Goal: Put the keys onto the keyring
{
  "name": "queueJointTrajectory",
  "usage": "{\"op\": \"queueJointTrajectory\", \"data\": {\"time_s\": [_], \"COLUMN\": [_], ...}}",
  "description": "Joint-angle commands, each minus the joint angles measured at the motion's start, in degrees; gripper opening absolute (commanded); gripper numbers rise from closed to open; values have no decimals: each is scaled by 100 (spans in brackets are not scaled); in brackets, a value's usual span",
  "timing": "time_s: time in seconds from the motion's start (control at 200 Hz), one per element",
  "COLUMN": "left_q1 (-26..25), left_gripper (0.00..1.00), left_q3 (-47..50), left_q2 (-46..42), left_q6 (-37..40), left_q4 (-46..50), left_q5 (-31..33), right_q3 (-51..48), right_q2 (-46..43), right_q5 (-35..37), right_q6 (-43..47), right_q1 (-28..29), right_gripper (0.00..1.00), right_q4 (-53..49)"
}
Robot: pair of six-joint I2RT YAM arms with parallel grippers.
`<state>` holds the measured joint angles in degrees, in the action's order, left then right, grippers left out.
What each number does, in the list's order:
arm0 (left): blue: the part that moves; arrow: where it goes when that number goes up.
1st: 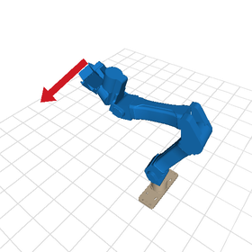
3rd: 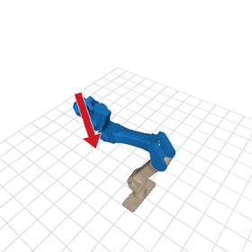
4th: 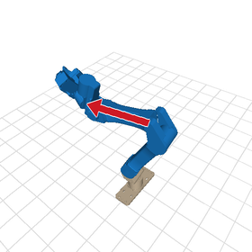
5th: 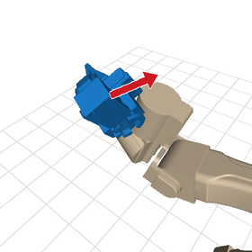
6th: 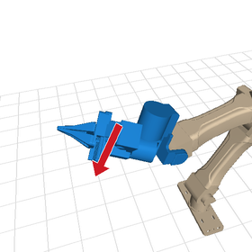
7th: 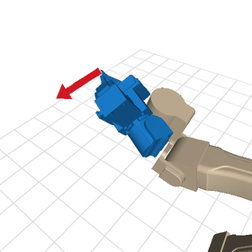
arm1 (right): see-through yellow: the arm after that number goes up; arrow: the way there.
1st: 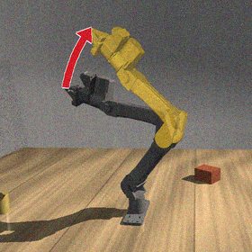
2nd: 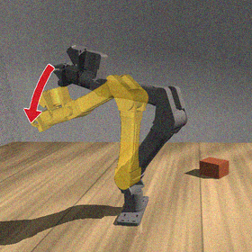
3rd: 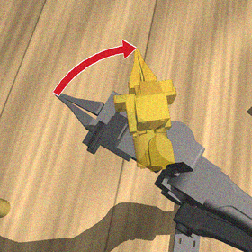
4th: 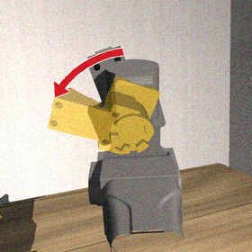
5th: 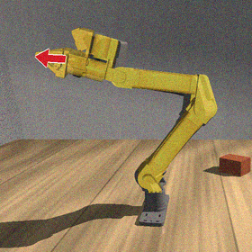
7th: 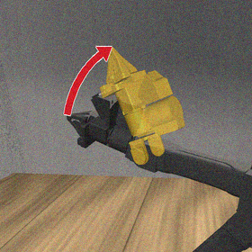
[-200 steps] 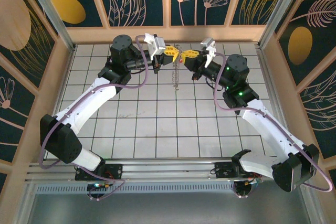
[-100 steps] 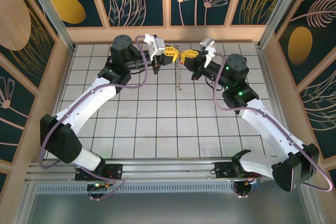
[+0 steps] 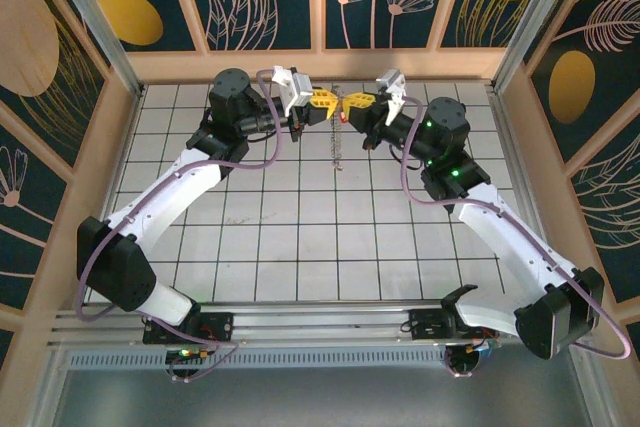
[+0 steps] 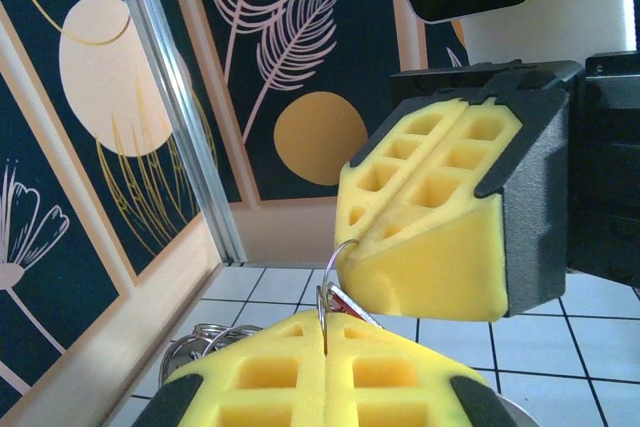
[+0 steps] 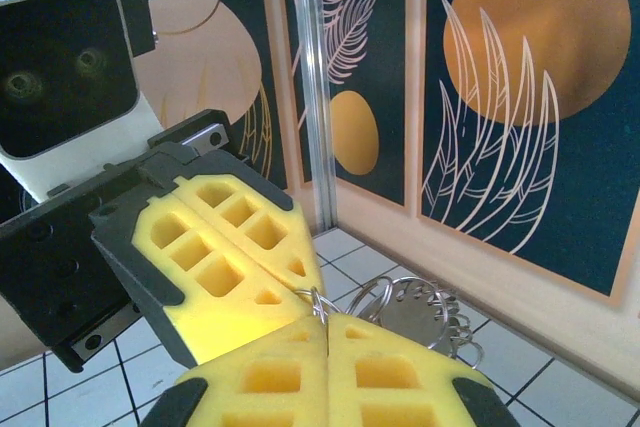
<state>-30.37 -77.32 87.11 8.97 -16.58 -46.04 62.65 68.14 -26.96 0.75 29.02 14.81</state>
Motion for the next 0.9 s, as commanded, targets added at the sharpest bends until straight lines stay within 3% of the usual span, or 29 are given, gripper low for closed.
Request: {"op": "queueJointTrajectory", "data": {"time_s": [0.0,0.375,0.485,0.706,0.896], "left_q1": [-118,-112,-118,-110,-110], "left_gripper": [0,0,0,0,0], "left_q3": [85,180,238,445,686], "left_q2": [-220,-309,-330,-342,-282], "left_q6": [94,22,-50,-328,-900], "left_q4": [-218,-363,-508,-1053,-1944], "left_q5": [-458,-433,-356,-206,-171], "right_q3": [58,-155,-85,89,-65], "right_q2": [60,135,187,379,312], "right_q5": [118,-113,-470,-1311,-1427], "right_q6": [-87,-364,-401,-570,-877], "right_q1": [-212,-467,-484,-568,-656], "right_gripper": [0,0,0,0,0], "right_q4": [343,527,459,286,554]}}
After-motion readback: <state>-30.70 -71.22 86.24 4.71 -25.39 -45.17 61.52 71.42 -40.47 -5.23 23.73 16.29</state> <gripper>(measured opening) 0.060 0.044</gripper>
